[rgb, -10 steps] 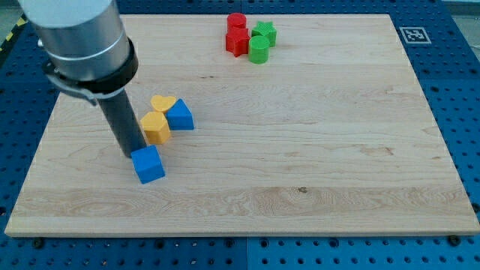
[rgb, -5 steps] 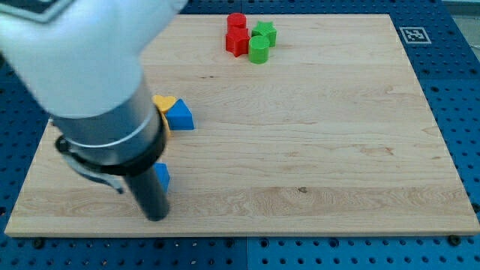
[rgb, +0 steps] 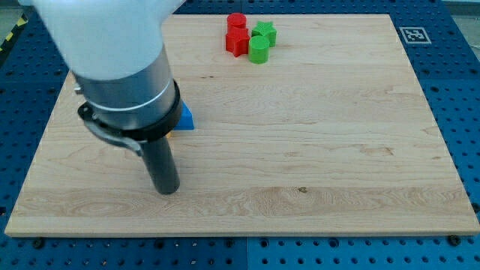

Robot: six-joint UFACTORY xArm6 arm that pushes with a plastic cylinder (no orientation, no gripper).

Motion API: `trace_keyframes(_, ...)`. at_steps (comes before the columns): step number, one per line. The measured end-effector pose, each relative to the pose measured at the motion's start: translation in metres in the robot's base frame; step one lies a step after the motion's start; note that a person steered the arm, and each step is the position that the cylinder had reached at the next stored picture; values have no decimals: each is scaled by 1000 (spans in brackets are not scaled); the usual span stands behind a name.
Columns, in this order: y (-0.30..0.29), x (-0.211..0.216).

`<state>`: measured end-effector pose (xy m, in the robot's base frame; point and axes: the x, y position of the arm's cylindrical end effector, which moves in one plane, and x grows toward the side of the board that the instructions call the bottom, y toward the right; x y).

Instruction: Push the blue cube to the group of blocks

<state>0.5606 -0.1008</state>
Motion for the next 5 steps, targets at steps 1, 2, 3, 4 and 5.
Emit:
trace_keyframes(1,1,-18)
trace_keyframes(2,1,-23)
trace_keyframes(3,11,-1)
trace_keyframes(4,4,9)
trace_keyframes(5,-13,0)
